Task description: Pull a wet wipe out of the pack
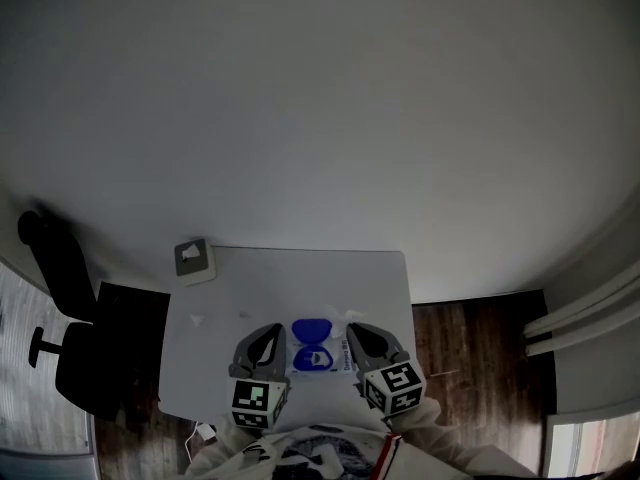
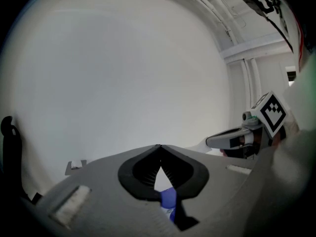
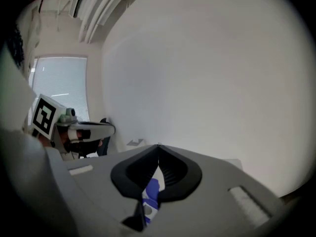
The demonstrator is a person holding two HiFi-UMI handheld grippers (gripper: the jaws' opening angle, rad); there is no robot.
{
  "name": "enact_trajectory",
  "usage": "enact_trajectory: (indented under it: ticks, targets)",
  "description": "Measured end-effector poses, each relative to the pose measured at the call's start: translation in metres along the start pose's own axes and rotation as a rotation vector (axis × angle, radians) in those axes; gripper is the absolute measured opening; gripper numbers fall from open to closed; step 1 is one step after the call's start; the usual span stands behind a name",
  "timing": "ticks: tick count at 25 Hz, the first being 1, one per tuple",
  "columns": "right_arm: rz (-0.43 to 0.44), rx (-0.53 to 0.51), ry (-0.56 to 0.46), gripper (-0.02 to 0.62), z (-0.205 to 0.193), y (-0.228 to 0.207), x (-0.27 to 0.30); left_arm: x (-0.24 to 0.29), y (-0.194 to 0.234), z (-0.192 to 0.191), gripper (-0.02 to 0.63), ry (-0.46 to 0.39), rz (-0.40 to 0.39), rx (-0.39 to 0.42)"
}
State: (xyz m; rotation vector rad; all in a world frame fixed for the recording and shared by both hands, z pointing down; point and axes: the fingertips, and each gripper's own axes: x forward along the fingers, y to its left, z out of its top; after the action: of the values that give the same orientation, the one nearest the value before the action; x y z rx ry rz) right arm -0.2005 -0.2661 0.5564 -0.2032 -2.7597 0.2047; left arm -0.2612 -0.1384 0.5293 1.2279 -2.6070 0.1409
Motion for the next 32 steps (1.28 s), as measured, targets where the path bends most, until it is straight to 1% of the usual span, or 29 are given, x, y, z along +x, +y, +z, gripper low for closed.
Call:
enact_trajectory:
  ticks: [3,5,10,13,17,20,23,25,29,32]
  targets:
    - [-0.034,0.020,-0.069,0.008,0.017,-0.009,-0.014,-0.001,-0.002,0.004,0.002,-0.015,-0.005,0.000]
    - [-0.062,0.013,-0.100,0.008,0.028,-0.015,-0.022,-0.001,-0.004,0.005,0.002,-0.017,-0.007,-0.001]
    - [-0.108,-0.018,-0.152,0.006,0.043,-0.025,-0.040,-0.001,-0.007,0.009,0.002,-0.018,0.000,0.022]
    - [-0.118,-0.018,-0.170,0.006,0.047,-0.031,-0.049,0.000,-0.009,0.016,0.002,-0.032,0.011,0.042]
    - [-0.115,-0.001,-0.179,0.006,0.046,-0.040,-0.053,0.001,-0.013,0.023,0.002,-0.036,0.032,0.057]
    - [-0.109,0.018,-0.188,0.006,0.043,-0.047,-0.057,0.000,-0.024,0.018,0.002,-0.017,0.041,0.048]
    - [-0.082,0.038,-0.187,0.006,0.037,-0.050,-0.060,-0.004,-0.038,0.014,0.002,-0.004,0.055,0.053]
    - [-0.060,0.050,-0.175,0.006,0.029,-0.050,-0.060,-0.008,-0.046,0.007,0.002,0.010,0.067,0.056]
    - [-0.027,0.082,-0.147,0.006,0.008,-0.047,-0.059,-0.020,-0.052,-0.016,0.002,0.064,0.093,0.042]
    - [-0.004,0.088,-0.126,0.006,-0.001,-0.040,-0.058,-0.029,-0.053,-0.022,0.002,0.074,0.112,0.028]
